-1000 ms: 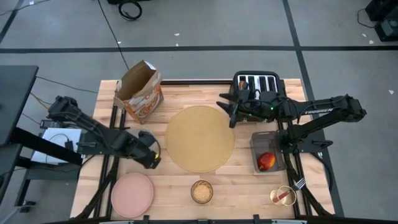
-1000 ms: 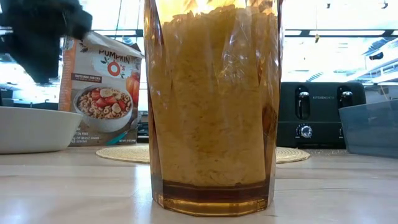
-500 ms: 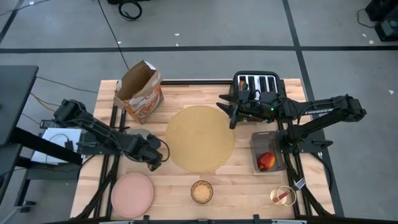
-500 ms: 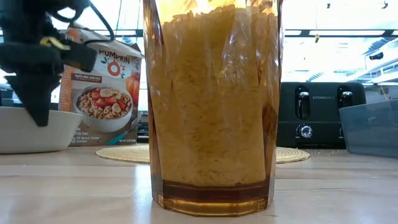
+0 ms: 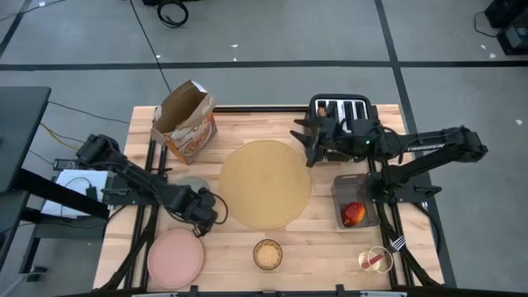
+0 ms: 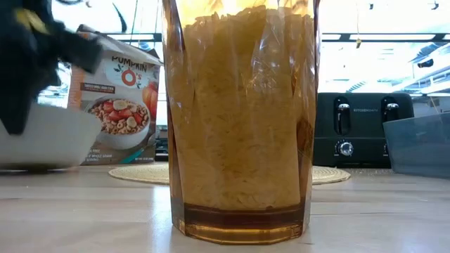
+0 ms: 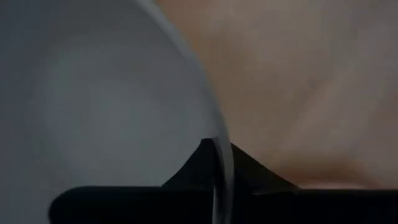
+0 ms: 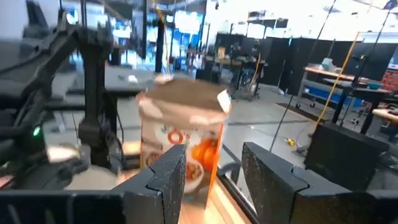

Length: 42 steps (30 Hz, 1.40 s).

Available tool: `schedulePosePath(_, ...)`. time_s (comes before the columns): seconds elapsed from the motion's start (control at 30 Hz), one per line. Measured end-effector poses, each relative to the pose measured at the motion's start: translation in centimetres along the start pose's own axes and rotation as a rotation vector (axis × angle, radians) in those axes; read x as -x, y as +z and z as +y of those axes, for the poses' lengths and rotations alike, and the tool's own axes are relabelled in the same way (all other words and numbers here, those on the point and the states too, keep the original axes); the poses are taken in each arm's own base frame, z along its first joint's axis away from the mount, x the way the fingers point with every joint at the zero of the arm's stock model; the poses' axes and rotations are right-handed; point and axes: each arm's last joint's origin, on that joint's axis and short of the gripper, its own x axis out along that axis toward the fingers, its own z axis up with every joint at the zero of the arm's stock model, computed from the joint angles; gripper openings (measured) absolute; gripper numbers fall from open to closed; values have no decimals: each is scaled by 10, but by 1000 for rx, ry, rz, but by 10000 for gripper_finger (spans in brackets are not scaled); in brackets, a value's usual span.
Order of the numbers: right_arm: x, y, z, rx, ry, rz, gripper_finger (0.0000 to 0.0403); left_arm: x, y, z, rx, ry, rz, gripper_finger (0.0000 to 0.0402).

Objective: Arrange a breakfast setting
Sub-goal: Put the gray bowl on the brown place mat

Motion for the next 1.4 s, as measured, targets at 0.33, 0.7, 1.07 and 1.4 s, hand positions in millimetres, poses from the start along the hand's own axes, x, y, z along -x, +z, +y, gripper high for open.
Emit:
schedulePosePath(0.33,10,8,-5,-40,14,-30,165,56,8,-34,-807,43,-258,11)
schedulePosePath(0.7,23,9,16,-110,15,12,165,23,104,10,-1196,309,-319,13)
schedulePosePath(1.07,41,9,40,-166,-71,51,165,-30,152,14,-1387,293,-343,17)
schedulePosePath(1.4,47,10,47,-180,-97,52,165,-48,158,14,-1372,346,-319,17)
